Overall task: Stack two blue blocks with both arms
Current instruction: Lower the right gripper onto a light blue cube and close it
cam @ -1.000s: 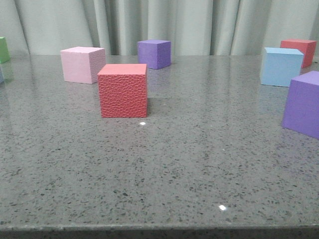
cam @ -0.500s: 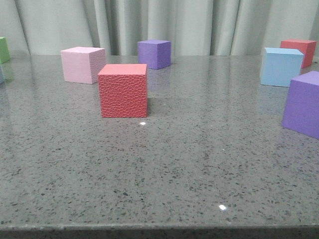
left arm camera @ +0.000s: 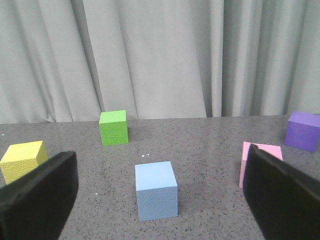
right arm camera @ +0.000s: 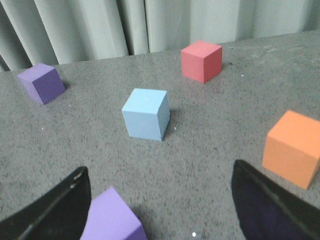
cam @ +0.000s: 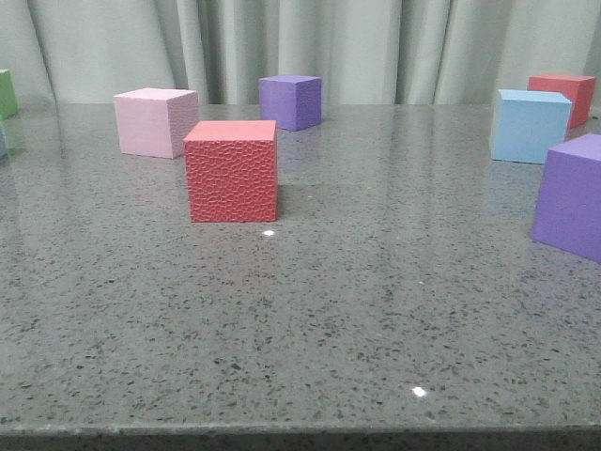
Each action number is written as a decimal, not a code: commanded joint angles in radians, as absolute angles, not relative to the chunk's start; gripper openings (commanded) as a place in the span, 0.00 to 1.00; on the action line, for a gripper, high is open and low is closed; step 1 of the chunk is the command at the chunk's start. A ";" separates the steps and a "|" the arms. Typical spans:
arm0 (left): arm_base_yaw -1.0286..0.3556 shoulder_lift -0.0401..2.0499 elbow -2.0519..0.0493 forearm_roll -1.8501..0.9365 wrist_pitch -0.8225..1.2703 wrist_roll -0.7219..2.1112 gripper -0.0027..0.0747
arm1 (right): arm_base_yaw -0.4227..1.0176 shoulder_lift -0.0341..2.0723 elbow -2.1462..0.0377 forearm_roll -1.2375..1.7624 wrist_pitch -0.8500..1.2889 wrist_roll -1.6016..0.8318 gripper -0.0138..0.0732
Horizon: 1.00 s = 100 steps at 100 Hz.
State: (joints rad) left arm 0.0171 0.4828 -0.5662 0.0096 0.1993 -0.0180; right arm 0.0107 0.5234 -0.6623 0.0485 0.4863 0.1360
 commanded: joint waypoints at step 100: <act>0.014 0.494 -0.603 -0.017 0.074 -0.021 0.84 | 0.042 1.518 -1.593 0.120 0.881 0.173 0.83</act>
State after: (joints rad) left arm 0.0171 0.4828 -0.5662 -0.0072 0.1625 -0.0180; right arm 0.0301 1.4947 -1.5141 0.1090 0.9019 0.1601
